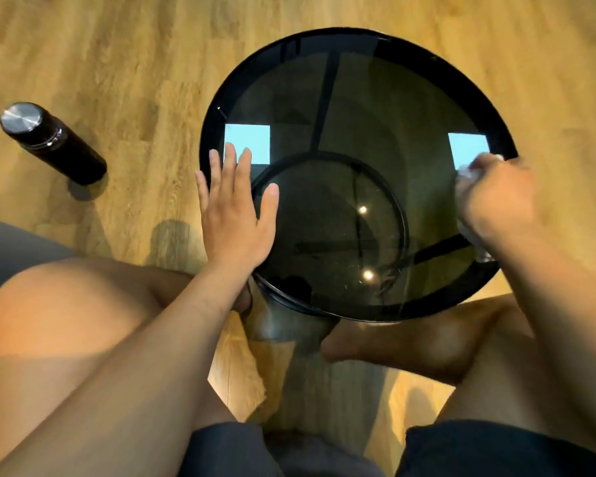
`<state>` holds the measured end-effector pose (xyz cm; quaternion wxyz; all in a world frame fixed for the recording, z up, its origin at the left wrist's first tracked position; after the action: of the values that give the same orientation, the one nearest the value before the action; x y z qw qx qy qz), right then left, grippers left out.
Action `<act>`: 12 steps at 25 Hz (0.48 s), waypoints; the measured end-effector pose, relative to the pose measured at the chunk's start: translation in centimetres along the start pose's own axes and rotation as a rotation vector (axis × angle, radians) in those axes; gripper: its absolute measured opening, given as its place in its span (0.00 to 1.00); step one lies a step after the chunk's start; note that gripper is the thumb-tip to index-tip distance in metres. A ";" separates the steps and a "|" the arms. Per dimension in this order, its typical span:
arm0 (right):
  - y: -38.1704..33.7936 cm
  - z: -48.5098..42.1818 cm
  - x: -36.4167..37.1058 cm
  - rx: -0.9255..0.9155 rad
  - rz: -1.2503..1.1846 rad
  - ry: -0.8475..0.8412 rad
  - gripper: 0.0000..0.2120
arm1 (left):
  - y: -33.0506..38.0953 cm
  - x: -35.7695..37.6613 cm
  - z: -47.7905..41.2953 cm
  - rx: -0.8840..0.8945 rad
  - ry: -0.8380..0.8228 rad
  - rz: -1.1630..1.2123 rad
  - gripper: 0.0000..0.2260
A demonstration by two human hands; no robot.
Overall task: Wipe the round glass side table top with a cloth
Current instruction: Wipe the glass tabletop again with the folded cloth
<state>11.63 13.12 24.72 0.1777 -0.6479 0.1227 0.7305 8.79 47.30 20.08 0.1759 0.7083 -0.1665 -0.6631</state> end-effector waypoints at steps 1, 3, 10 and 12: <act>-3.9 1.2 0.3 -0.036 -0.033 0.004 0.13 | -0.2 -0.2 0.0 -0.005 0.011 0.051 0.28; -10.8 3.3 0.5 -0.131 -0.073 0.016 0.12 | -0.4 -0.5 0.0 0.005 0.033 0.191 0.27; -29.1 13.7 3.6 -0.816 -0.309 -0.234 0.11 | -4.3 -4.3 0.3 -0.330 0.423 0.824 0.24; -27.5 13.5 3.9 -0.869 -0.308 -0.237 0.10 | -4.7 -4.5 0.0 -0.358 0.361 0.720 0.25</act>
<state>10.60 43.96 24.00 0.0092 -0.5851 -0.3129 0.7481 8.47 53.58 21.79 0.5417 0.6680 -0.2519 -0.4438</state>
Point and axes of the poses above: each hand's wrist, its own z-axis away from the middle knuckle, its own x-axis out of the palm, y = z × x, the point moved 4 cm from there along -z, towards the middle knuckle, and after that the axes turned 8 degrees about -y, right-handed, at the moved point
